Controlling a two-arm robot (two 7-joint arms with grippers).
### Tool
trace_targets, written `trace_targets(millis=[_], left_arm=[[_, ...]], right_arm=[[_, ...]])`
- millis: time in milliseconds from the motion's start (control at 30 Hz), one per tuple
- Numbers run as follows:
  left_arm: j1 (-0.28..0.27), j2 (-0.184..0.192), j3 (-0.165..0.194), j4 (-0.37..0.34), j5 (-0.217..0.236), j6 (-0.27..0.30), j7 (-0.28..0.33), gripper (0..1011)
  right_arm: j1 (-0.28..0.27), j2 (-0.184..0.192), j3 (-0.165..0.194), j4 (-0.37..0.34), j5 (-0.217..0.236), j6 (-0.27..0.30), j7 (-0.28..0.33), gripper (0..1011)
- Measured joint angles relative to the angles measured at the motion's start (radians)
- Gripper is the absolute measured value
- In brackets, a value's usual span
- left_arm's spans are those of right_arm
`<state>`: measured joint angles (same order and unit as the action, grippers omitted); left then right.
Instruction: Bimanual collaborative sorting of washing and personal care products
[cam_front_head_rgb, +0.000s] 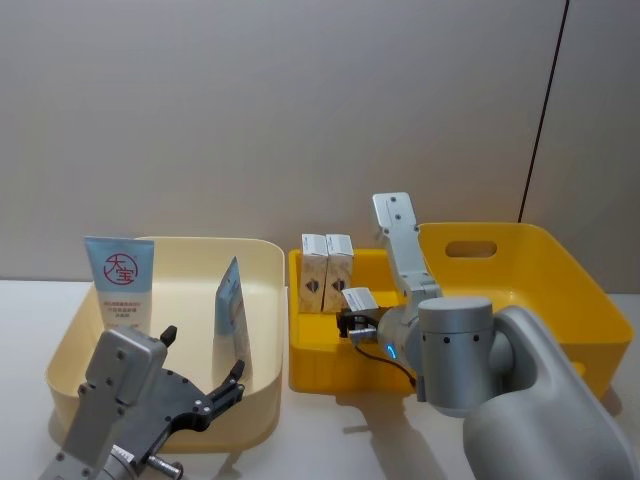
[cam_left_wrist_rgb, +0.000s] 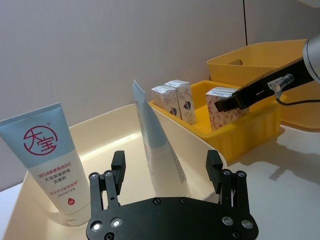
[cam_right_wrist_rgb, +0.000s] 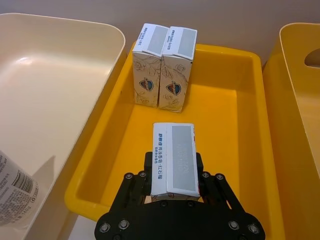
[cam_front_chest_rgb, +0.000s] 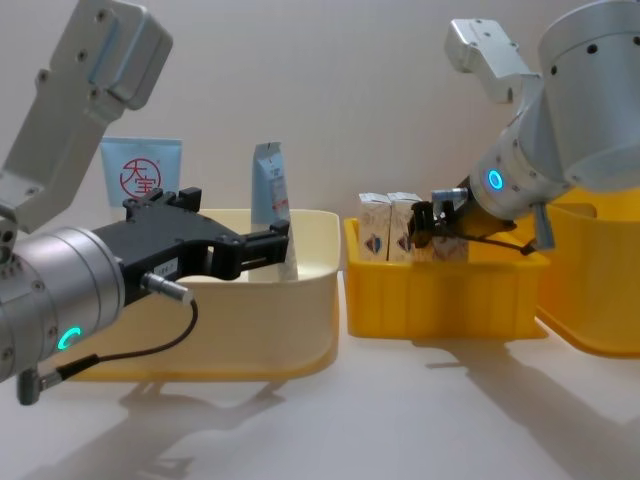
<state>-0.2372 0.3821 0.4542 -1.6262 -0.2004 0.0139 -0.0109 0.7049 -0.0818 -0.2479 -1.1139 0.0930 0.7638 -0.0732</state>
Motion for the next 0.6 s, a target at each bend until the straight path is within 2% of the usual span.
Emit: trace_targets(millis=[333, 600], left_arm=[[0.0, 0.0, 0.0, 0.0, 0.0, 0.0, 0.0, 1003], [0.0, 0.0, 0.0, 0.0, 0.0, 0.0, 0.0, 1003]], right_arm=[[0.0, -0.001, 0.0, 0.001, -0.001, -0.002, 0.0, 410], [-0.005, 0.0, 0.007, -0.023, -0.002, -0.031, 0.002, 410]])
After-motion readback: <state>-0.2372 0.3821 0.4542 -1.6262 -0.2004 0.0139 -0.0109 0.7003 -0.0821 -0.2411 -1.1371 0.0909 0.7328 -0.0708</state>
